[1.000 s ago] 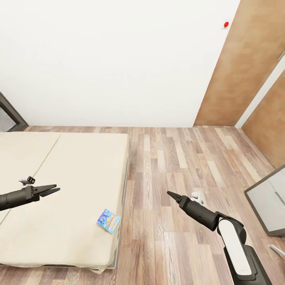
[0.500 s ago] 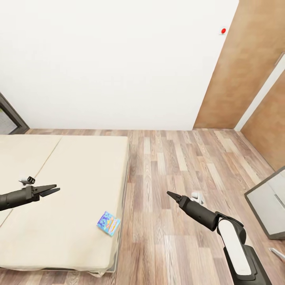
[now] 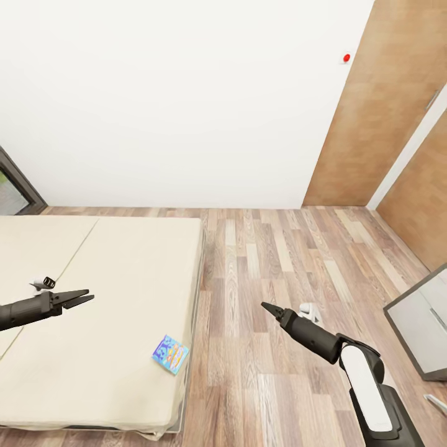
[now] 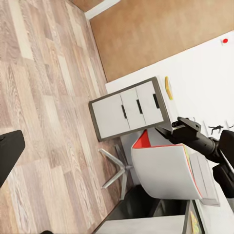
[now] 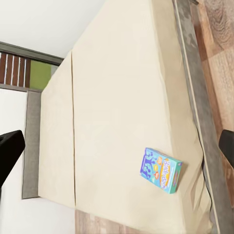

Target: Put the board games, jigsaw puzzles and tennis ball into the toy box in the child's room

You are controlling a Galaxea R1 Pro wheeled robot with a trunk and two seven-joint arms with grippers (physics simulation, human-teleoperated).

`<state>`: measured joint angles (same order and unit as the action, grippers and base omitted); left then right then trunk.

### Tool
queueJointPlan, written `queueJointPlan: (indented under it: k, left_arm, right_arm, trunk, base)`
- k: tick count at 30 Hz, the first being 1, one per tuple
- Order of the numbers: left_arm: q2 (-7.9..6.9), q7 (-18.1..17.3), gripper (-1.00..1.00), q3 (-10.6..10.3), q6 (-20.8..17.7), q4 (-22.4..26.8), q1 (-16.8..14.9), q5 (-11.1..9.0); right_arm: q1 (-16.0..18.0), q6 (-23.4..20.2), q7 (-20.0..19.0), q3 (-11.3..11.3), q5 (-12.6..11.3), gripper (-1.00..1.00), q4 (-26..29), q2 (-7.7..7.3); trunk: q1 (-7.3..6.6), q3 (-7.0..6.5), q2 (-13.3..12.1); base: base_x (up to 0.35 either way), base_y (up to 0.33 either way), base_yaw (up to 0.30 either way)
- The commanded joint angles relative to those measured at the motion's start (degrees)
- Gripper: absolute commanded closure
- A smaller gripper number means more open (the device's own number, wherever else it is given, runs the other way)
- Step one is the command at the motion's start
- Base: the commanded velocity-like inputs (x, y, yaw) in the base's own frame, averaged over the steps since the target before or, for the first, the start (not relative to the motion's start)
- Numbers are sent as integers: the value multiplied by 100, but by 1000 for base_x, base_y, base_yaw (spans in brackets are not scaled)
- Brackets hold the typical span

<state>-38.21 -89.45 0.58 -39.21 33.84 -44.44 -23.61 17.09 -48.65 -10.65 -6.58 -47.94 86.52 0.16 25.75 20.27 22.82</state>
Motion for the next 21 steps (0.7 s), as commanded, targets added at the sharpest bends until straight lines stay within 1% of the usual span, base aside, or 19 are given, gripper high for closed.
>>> queueJointPlan:
  k: [1, 10, 21]
  left_arm:
    - [-2, -4, -100, -5, -61, 0, -4, -3]
    - [-2, 48, -100, -3, -61, 0, -4, -3]
    - [-2, 50, -100, 0, -61, 0, -4, -3]
  right_arm:
    - [5, -31, -37, -10, 30, -100, -4, 2]
    - [5, 102, -41, 0, 17, -100, -12, -6]
    - [5, 127, -36, 7, 21, -100, -19, -1]
  trunk:
    - [3, 0, 10]
    - [3, -82, 10]
    - [3, -182, 10]
  base:
    - [0, 0, 0]
    - [0, 0, 0]
    - [0, 0, 0]
